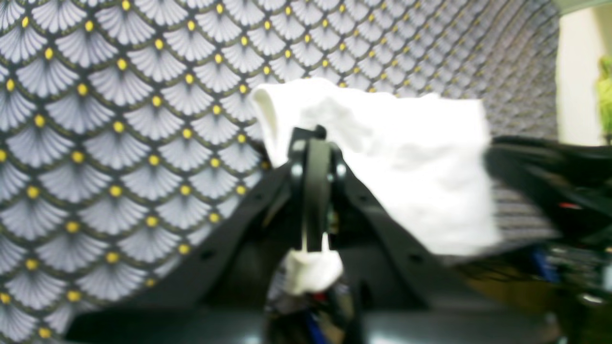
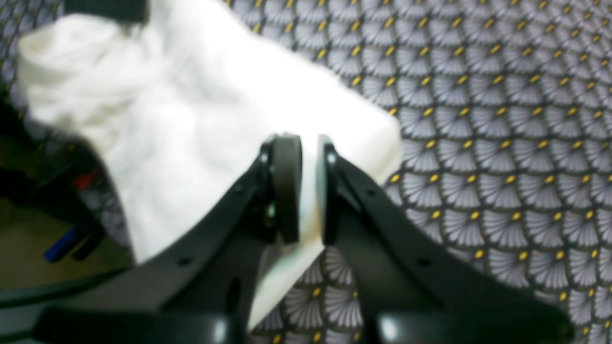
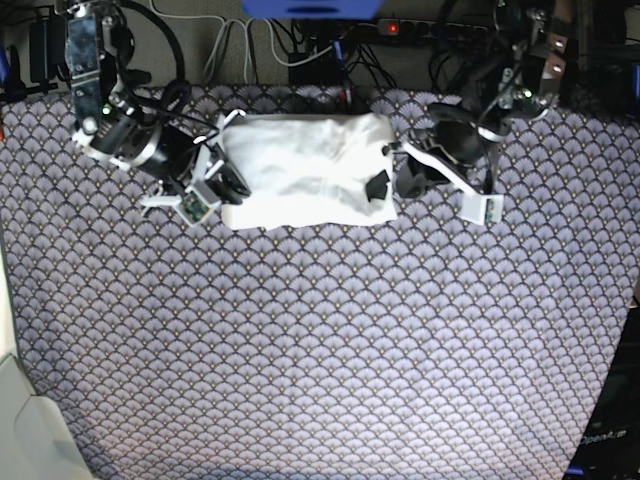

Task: Fold the T-shirt properly
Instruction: 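Grip opposite sides of the bundle with both grippers and squeeze inward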

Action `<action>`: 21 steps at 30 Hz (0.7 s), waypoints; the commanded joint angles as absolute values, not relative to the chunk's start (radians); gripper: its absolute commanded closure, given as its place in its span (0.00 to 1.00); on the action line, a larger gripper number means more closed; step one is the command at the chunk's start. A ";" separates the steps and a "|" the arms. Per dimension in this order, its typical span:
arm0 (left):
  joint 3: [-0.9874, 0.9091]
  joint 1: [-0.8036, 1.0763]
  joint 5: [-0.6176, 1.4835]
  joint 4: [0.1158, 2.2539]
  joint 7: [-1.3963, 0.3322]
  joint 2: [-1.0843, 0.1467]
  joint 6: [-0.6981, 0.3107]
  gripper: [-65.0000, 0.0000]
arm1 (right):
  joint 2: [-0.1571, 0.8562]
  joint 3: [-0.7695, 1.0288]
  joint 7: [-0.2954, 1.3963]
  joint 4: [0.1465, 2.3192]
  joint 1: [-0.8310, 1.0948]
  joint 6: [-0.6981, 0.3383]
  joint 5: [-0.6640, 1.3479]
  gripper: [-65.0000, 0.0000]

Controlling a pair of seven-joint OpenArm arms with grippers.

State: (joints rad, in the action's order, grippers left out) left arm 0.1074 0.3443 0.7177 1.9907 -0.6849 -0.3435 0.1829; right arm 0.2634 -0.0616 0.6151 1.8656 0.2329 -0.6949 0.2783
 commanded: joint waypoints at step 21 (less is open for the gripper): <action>0.154 0.288 0.671 1.903 -0.664 -0.337 0.176 1.00 | 0.297 -0.058 0.487 1.721 0.255 -0.698 0.298 0.91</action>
State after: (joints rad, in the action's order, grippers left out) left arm 0.1570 0.2981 0.6716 1.8885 -0.6827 -0.3363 0.1841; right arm 0.2882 -0.0616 0.5030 1.7069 0.2607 -0.6945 0.2928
